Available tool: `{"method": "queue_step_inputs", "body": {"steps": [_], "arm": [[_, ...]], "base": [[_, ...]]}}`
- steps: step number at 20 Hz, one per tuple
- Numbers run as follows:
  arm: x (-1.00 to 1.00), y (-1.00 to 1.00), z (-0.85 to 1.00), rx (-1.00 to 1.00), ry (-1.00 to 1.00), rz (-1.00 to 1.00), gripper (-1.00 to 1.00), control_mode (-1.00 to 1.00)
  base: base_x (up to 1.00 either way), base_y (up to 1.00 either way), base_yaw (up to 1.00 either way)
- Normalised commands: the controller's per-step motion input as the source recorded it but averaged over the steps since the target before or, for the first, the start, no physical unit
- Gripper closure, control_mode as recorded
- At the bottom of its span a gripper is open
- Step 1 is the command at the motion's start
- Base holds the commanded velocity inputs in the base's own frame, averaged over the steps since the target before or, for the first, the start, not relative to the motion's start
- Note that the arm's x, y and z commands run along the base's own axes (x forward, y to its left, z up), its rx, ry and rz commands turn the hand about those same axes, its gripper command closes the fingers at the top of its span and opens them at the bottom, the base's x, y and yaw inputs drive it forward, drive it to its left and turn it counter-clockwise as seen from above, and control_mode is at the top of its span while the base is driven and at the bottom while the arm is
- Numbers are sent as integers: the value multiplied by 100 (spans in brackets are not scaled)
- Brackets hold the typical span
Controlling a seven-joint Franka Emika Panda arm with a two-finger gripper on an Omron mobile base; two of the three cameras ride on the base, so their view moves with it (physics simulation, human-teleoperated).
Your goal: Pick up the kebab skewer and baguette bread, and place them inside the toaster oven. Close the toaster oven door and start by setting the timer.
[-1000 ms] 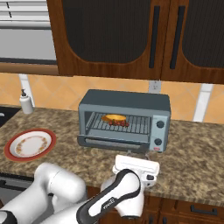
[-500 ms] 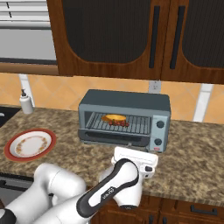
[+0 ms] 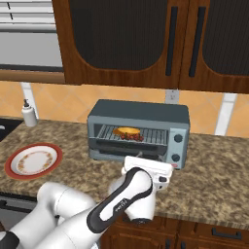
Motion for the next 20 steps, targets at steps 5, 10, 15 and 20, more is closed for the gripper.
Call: {"method": "queue_step_inputs", "body": {"steps": [5,10,15,20], "arm": [[50,69,-11,0,0,3,-100,-100],[51,66,-12,0,0,2,-100,-100],[50,55,-1,0,0,0,-100,-100],[30,27,0,0,0,0,-100,-100]], "base": [[0,0,0],[0,0,0],[0,0,0],[0,0,0]]}}
